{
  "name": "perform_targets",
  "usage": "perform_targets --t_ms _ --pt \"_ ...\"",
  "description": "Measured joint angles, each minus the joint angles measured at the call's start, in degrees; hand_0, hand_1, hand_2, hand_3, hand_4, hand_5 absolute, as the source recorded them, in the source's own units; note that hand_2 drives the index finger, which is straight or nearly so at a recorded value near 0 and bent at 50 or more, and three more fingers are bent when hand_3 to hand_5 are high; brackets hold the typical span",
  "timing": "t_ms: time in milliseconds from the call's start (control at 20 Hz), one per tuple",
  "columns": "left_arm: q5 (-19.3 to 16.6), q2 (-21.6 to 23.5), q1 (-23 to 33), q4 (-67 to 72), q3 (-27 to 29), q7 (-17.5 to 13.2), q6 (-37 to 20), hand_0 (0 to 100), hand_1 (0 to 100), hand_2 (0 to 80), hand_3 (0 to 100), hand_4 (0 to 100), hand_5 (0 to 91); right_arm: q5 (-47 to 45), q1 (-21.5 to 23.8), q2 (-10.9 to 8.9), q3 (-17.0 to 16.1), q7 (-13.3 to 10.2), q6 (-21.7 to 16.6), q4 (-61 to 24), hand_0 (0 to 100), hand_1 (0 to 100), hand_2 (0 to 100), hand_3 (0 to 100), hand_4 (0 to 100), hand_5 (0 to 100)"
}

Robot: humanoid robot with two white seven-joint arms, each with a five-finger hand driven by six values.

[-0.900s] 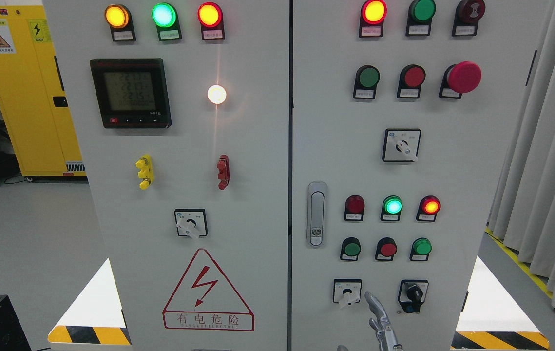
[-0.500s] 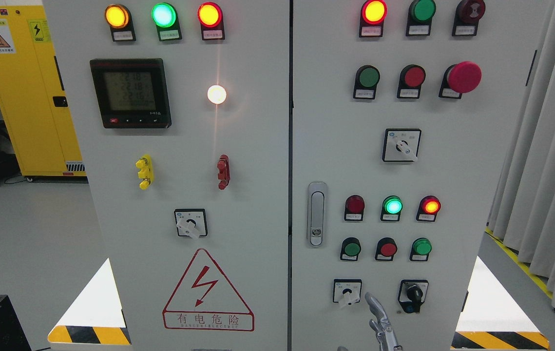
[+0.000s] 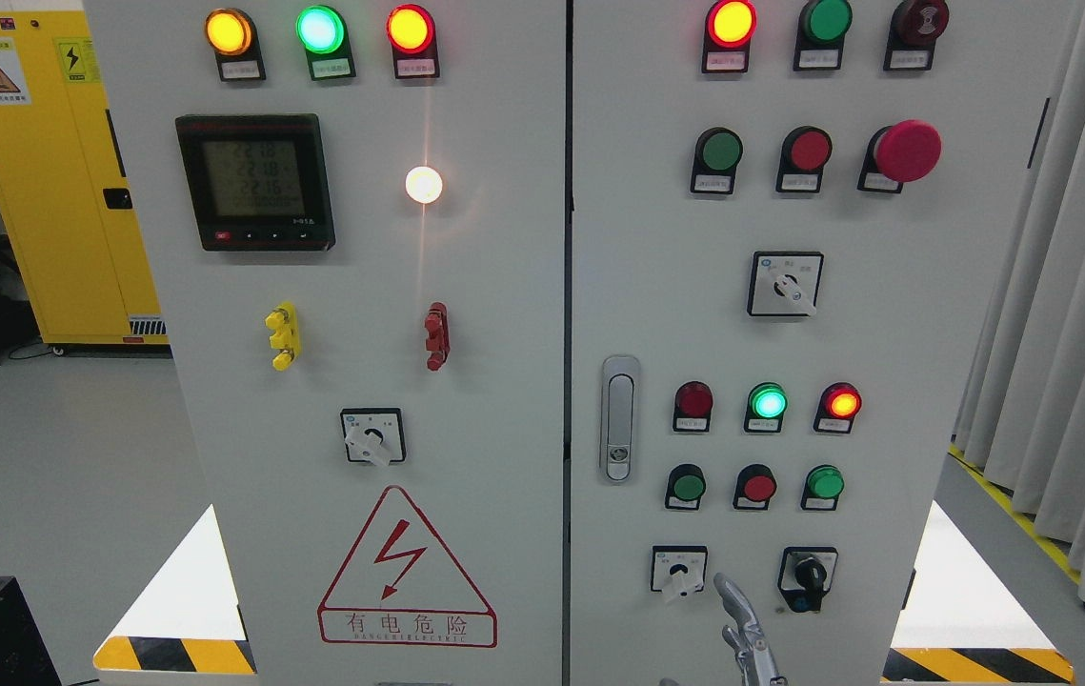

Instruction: Press green start button

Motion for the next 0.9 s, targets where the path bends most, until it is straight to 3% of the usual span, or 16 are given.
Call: perform_targets --t_ms 900 --pt "0.0 0.0 0.0 0.0 0.0 0.0 0.0 12 56 0.0 0 0 0.0 -0.3 1.0 0.00 0.3 -0.1 -1.2 3.9 63 72 0 0 1 0"
